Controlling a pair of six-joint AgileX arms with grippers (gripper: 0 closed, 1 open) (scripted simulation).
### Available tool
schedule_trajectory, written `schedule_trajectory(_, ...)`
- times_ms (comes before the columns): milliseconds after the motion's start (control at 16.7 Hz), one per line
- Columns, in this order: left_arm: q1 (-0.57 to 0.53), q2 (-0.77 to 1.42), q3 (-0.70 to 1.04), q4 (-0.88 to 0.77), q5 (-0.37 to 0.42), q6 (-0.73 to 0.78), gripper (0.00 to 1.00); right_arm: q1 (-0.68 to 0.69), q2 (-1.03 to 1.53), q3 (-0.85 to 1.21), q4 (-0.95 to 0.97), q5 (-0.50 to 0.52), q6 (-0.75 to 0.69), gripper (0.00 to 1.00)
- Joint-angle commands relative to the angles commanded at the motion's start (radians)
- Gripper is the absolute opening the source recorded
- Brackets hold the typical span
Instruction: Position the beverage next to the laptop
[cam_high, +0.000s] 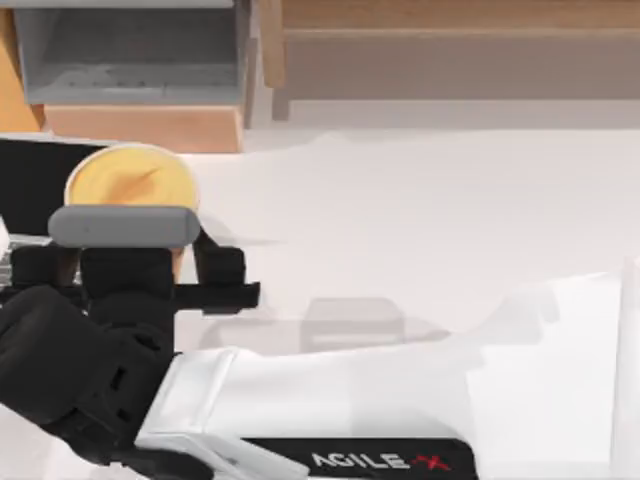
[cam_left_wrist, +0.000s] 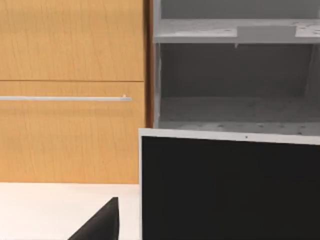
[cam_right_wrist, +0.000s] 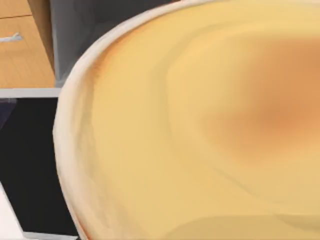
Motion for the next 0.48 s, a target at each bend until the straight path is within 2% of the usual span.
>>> schedule_trajectory(480,0.0,0.0,0.0,0.0,0.0,0.0,1.0,-0.088,0.066,-0.034,-0.093,0.009,0.031,0.0)
